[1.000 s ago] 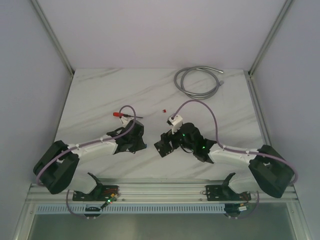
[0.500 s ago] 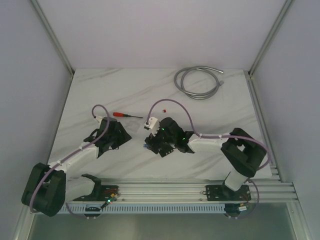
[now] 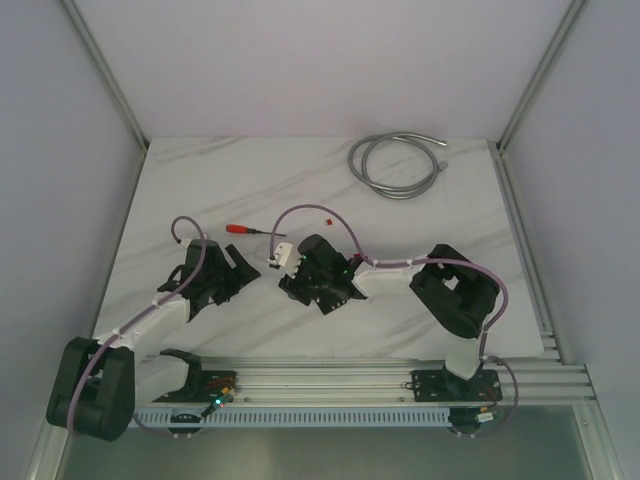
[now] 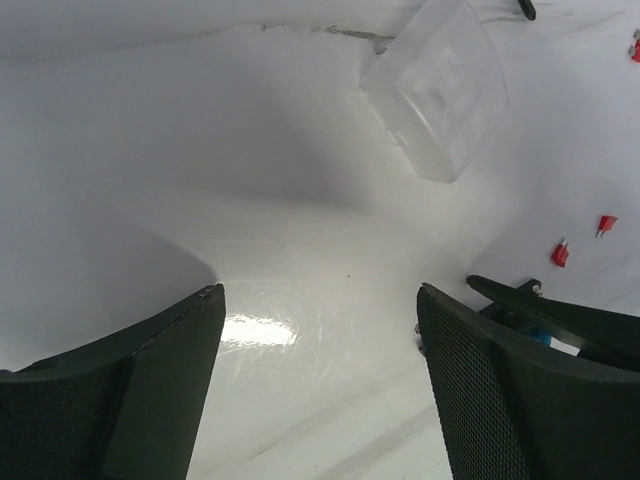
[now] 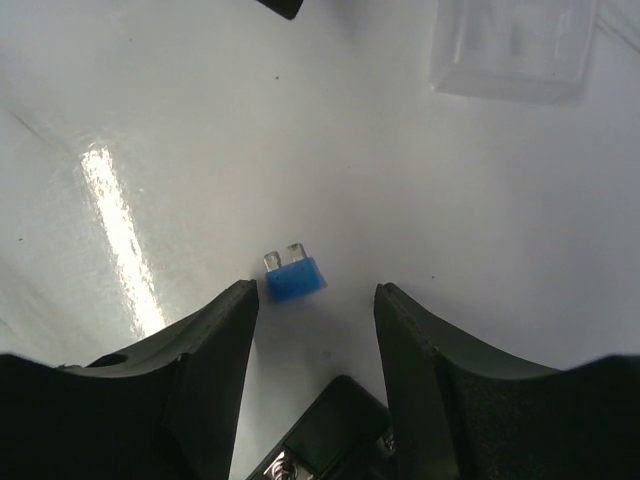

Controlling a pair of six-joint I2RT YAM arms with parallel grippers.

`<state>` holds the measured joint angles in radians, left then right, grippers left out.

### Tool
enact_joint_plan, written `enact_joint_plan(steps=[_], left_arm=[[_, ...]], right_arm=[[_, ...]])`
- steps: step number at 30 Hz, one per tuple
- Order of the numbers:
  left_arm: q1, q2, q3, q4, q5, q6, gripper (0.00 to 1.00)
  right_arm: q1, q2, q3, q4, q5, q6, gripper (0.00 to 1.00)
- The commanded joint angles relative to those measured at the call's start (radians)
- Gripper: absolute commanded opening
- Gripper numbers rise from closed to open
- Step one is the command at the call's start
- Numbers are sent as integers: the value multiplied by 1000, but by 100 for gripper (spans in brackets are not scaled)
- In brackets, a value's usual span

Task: Snap on the fuse box
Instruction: Pick up the fuse from the center of the board.

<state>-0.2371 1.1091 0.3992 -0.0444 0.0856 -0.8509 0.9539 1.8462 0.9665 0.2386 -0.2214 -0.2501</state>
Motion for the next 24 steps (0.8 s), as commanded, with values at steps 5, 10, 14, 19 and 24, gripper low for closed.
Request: enact_joint_plan(steps=[5,10,14,19,24], left_arm=[[10,-1,-8,14,33,14,91],[9,9,-3,20,45,9,92],[7,29,-3,44,84,2,92],[-9,59,-12,104,144,-16,90],[-44,93,-8,137,152,-28,87]], right_arm=[[5,49,55,-65,-32,-54,50],[6,61,62,-96,-39,-56,40],[6,60,54,-101,-34,-41,30],[5,23,16,-85,-4,-5,23],[4,-10,-14,-81,52,48,21]])
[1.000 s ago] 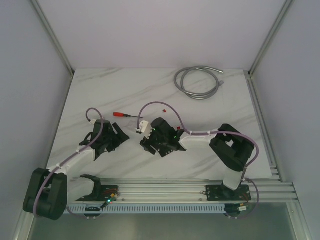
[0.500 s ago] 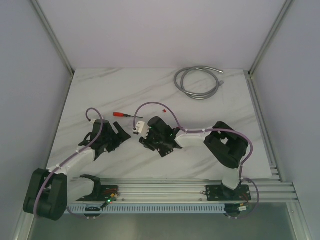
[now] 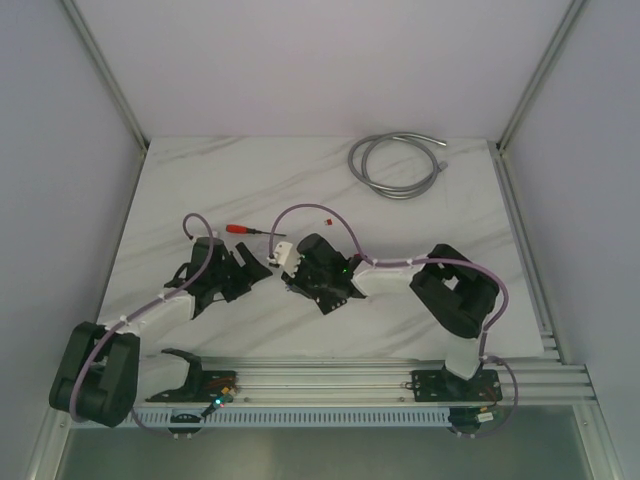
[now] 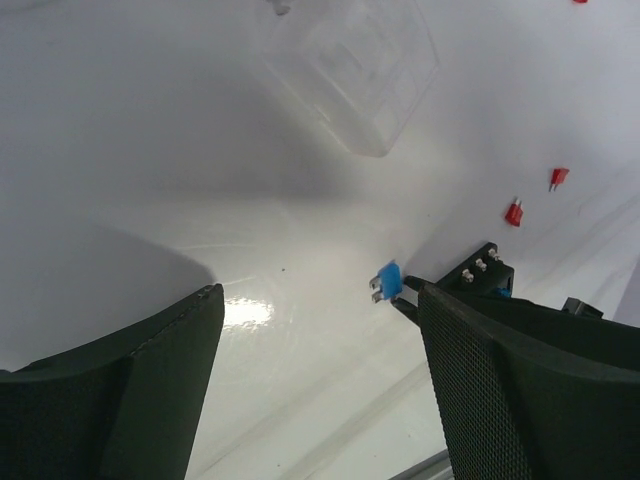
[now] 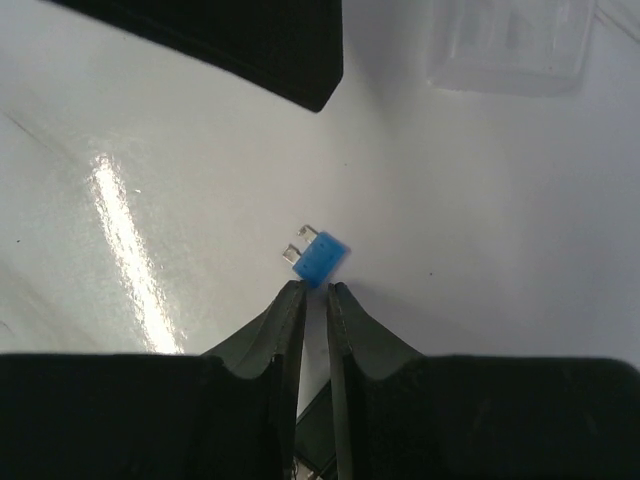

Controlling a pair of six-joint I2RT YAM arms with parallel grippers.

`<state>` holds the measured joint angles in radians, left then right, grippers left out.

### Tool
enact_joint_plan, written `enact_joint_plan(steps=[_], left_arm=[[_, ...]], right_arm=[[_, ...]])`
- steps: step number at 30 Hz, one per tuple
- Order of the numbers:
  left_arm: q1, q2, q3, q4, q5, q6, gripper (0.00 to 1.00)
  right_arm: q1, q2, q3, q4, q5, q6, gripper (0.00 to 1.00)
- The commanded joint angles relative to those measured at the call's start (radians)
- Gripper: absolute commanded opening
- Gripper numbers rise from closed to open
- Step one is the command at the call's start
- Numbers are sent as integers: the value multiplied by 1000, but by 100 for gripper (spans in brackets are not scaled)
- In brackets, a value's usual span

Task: Snap on the fuse box
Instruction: Pick up the fuse from the center of the board.

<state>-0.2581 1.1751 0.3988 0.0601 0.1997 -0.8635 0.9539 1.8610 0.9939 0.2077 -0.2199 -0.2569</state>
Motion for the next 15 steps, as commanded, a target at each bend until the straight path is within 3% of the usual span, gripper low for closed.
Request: enact_joint_plan(steps=[1,5,8,15], left_arm=[[-28,31,-6,35,36,-18,87],[-30,19,-8,35,20,-22,85],[-28,-3,-19,32,-16,-27,86],[-1,-25,-35,16,-51,-35,90]], right_arm=[[3,-28,-44,-52,61,66,20],[3,-48,-57,-56,121,113,20],[3,-71,-66,-22,101,166,30],[15,-37,-36,92,67,322,40]])
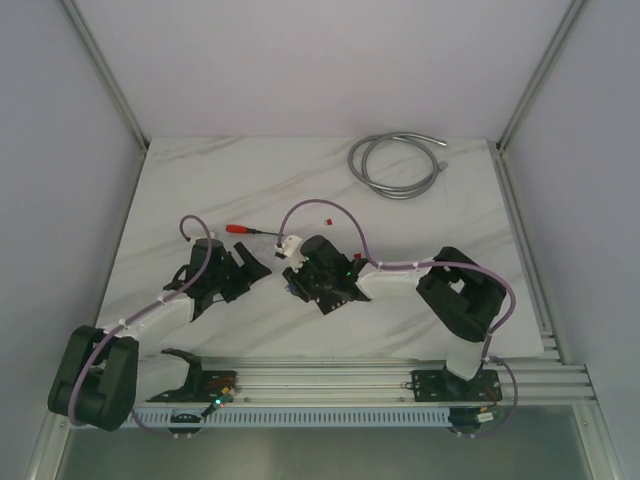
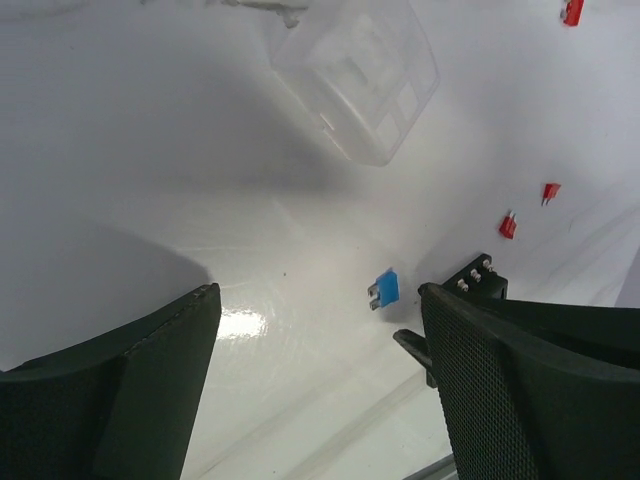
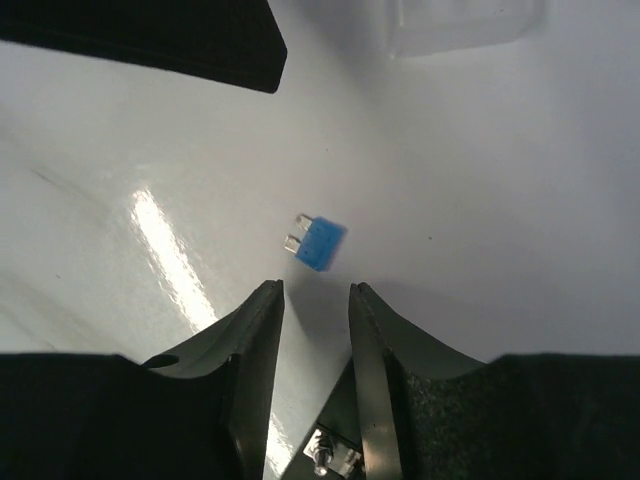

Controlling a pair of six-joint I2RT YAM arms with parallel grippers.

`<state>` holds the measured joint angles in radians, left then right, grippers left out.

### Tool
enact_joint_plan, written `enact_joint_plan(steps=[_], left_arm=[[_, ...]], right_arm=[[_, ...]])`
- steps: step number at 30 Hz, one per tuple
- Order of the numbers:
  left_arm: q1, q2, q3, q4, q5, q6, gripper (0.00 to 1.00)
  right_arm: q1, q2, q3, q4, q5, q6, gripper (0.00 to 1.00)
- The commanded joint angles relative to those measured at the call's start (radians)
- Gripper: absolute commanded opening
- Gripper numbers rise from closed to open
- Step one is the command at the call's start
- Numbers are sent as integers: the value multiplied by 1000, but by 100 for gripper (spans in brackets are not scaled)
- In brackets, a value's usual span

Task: Snap on the fuse box
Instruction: Pick up the fuse from the center of the board.

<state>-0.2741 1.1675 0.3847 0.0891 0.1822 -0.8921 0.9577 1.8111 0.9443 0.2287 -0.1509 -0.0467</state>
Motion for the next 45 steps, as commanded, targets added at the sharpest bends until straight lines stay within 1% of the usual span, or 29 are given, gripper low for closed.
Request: enact_joint_plan(steps=[1,6,12,16,19,24,30,36,41,45], left_arm=[[17,-20,-23,-16,-36,-7,91],[21,-38,-25,-35,-56,-1,93],[21,-37,-20,-44,-51,4,96],[19,-34,-19,-44,-46,5,96],[19,-36,-17,-44,-45,3,96],[15,-37,-14,-44,-37,4,97],[5,-30,-3,-44,-34,5,97],[-9,-19,5,-43,-37,8,97],[-20,-10,10,-43,-41,7,97],[-25,-10,15,-44,-44,7,97]], right_arm=[[13,24,20,72,9,124,40],[27,63,45,55,78,145,36],[34,98,68,17,131,137,26],[32,112,83,-18,212,111,21],[27,114,88,-72,280,79,19],[-15,101,82,-129,320,9,17],[-90,73,78,-180,346,-71,17],[-159,45,82,-183,380,-103,21],[-171,31,117,-183,424,-73,26],[-169,8,127,-159,383,-15,32]])
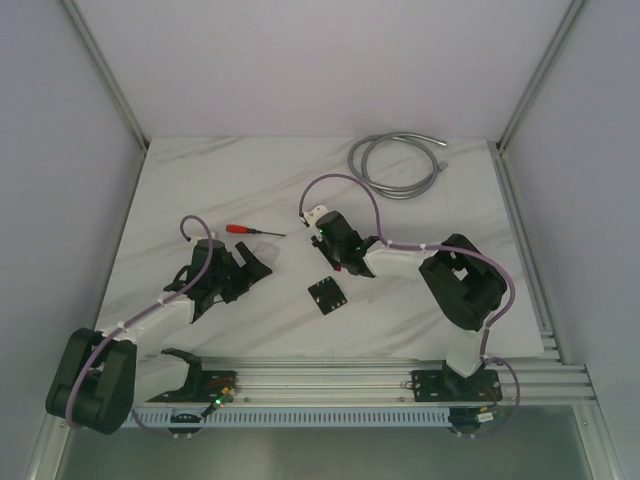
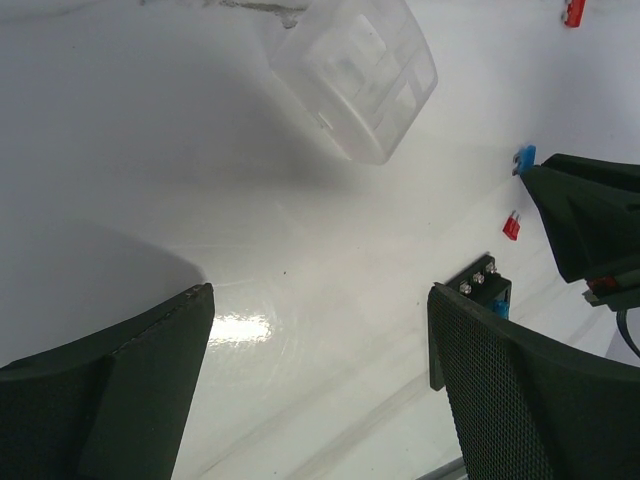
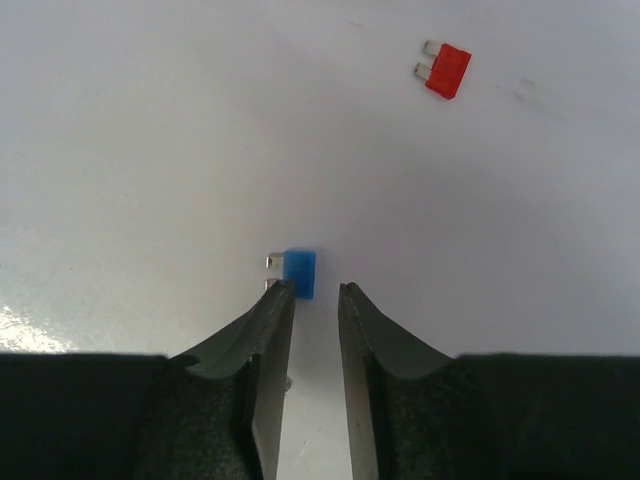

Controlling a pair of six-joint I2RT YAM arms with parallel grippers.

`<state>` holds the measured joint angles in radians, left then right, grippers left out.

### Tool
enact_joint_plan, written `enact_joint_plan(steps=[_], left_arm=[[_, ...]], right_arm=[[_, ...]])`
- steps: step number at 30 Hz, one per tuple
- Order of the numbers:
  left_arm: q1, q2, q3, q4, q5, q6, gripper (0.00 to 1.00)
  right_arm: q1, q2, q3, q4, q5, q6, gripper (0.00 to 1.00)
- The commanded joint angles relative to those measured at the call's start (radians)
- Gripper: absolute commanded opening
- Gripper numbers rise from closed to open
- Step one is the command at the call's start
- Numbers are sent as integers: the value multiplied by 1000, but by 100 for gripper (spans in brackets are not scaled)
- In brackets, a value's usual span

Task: Snap on the fuse box
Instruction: Pick up the fuse from the center of the board.

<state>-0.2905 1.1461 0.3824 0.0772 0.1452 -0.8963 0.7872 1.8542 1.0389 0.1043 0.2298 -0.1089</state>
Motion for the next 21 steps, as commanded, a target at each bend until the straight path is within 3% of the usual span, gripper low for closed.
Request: enact_joint_plan(steps=[1,21], left_arm=[[-9,12,19,-32,-8,11,97],[-24,16,31,-32,-11,10,98]], right_arm=[[3,-35,35,-28,-5,59,34],[4,85,120,-33,69,179,43]])
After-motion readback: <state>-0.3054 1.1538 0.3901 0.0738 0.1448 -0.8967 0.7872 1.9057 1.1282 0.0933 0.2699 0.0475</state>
